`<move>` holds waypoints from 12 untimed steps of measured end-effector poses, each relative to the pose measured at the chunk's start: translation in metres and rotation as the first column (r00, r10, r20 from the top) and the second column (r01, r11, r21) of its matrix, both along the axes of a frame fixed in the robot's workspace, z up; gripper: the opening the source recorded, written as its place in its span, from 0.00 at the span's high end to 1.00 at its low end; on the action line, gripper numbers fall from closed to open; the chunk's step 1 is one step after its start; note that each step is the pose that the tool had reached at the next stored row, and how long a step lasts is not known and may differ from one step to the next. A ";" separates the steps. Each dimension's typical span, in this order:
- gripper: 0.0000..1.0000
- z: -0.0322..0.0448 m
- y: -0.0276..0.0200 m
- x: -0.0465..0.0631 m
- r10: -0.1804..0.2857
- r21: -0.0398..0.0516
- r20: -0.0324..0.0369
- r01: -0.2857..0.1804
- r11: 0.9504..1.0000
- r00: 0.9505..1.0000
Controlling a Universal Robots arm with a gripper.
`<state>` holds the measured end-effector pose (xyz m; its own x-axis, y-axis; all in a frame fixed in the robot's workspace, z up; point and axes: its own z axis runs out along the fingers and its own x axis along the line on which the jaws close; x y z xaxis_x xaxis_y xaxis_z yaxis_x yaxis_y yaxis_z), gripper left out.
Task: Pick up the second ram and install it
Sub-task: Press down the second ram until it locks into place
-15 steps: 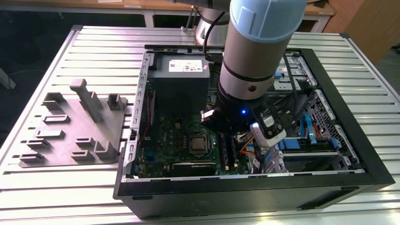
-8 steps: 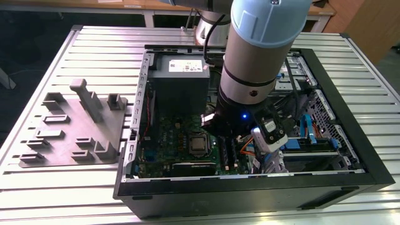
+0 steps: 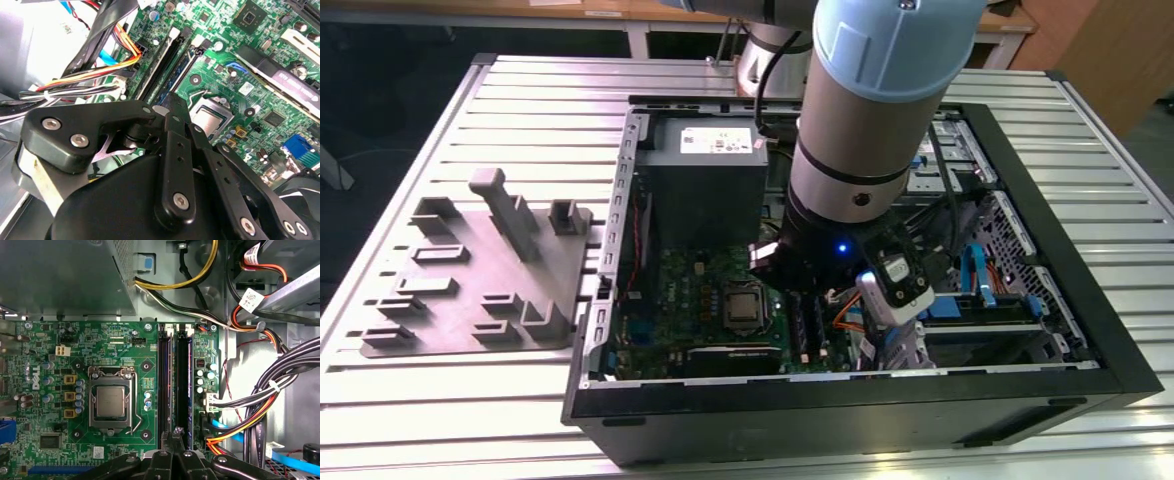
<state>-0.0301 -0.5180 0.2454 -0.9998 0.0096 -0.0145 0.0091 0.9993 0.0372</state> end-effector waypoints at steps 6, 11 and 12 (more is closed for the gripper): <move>0.90 -0.0019 -0.0015 0.000 0.000 0.000 0.000 0.000 1.000 1.000; 0.90 -0.0051 -0.0047 0.000 0.000 0.000 0.000 0.000 1.000 1.000; 0.90 -0.0060 -0.0049 0.000 0.000 0.000 0.000 0.000 1.000 1.000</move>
